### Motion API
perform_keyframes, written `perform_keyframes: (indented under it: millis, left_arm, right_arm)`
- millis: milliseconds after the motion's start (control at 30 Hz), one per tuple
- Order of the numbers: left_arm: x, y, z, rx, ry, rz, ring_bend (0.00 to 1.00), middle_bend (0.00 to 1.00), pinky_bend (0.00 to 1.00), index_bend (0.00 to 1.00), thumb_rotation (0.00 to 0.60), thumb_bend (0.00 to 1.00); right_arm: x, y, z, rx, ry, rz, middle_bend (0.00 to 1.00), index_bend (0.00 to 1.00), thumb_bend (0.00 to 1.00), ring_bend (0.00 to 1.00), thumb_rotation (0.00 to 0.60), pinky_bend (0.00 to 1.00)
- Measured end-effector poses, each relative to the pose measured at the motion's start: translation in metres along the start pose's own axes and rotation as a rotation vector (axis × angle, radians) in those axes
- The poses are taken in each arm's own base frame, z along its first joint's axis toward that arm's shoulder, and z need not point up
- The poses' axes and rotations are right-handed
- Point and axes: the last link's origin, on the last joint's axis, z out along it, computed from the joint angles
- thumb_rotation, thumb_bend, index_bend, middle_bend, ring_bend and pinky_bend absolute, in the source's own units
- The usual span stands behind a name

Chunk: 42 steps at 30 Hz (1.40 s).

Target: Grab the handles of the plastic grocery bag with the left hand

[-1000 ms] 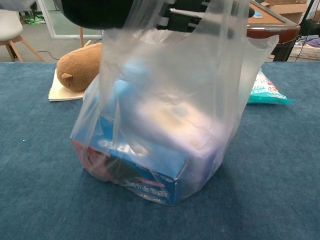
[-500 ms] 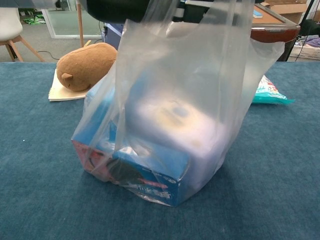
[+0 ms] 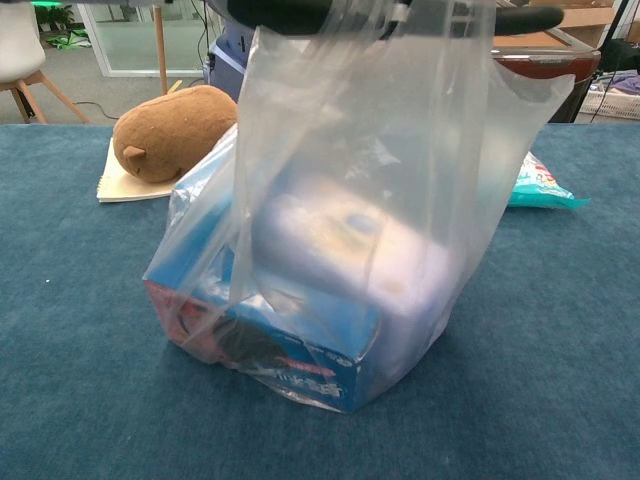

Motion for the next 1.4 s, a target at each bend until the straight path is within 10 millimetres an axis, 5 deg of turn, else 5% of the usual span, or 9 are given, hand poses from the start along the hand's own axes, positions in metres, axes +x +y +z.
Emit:
perform_keyframes:
  millis: [133, 267, 600, 800, 1100, 1400]
  left_arm:
    - [-0.001, 0.003, 0.002, 0.006, 0.012, -0.096, 0.05, 0.07, 0.22, 0.14, 0.518, 0.12]
    - [-0.001, 0.007, 0.004, 0.002, 0.026, -0.175, 0.05, 0.08, 0.28, 0.13, 0.598, 0.12]
    - [-0.001, 0.012, 0.005, 0.067, 0.057, -0.2, 0.1, 0.08, 0.48, 0.1, 0.6, 0.12]
    - [0.003, 0.021, 0.002, 0.116, 0.102, -0.166, 0.26, 0.18, 0.68, 0.12, 0.6, 0.15]
    - [-0.002, 0.027, 0.0, 0.187, 0.134, -0.133, 0.54, 0.4, 0.97, 0.3, 0.6, 0.29]
    - [-0.008, 0.03, 0.002, 0.222, 0.134, -0.112, 0.64, 0.48, 1.0, 0.34, 0.6, 0.3]
  right_arm:
    - [0.0, -0.001, 0.0, 0.002, 0.0, 0.001, 0.2, 0.15, 0.06, 0.12, 0.6, 0.21]
    - [-0.001, -0.001, 0.001, 0.002, -0.002, 0.001, 0.2, 0.15, 0.06, 0.12, 0.6, 0.21]
    - [-0.001, 0.0, -0.002, -0.008, -0.002, 0.002, 0.2, 0.15, 0.06, 0.12, 0.6, 0.21]
    - [-0.001, 0.0, -0.002, -0.007, -0.002, 0.004, 0.2, 0.15, 0.06, 0.12, 0.6, 0.21]
    - [-0.001, 0.0, -0.002, -0.006, -0.002, 0.006, 0.2, 0.15, 0.06, 0.12, 0.6, 0.21]
    - [-0.001, 0.001, -0.002, -0.01, -0.003, 0.007, 0.2, 0.15, 0.06, 0.12, 0.6, 0.21]
